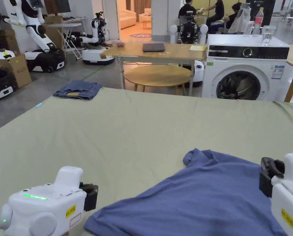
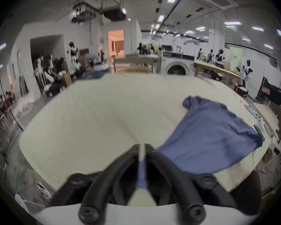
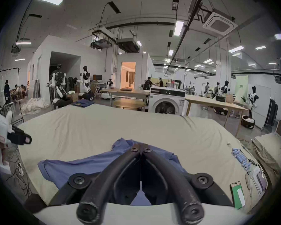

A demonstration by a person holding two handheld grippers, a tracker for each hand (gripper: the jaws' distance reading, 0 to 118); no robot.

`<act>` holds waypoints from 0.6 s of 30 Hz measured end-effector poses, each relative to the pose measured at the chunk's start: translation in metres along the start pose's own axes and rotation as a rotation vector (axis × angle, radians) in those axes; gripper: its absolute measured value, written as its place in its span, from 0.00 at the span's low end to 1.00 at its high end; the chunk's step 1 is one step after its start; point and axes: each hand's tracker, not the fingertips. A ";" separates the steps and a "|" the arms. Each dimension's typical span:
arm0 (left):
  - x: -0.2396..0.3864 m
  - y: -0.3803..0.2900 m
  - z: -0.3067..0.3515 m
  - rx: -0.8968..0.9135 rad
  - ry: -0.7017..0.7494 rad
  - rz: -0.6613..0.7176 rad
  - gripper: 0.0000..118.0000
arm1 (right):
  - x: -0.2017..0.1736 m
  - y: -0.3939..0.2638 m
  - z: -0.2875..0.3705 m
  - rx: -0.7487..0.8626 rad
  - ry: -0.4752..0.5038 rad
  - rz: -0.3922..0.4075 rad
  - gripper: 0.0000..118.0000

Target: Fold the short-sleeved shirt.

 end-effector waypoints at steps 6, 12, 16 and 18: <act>-0.010 -0.035 -0.059 -0.117 0.008 0.004 0.98 | -0.006 -0.019 -0.034 -0.074 0.010 0.038 0.00; -0.001 -0.045 -0.105 -0.202 0.032 -0.061 0.55 | 0.020 -0.028 -0.089 -0.185 -0.007 0.093 0.00; 0.011 -0.044 -0.093 -0.192 -0.011 -0.095 0.00 | 0.050 -0.033 -0.154 -0.290 0.007 0.155 0.15; 0.017 -0.041 -0.082 -0.136 -0.012 -0.080 0.00 | 0.063 -0.036 -0.194 -0.350 0.045 0.155 0.76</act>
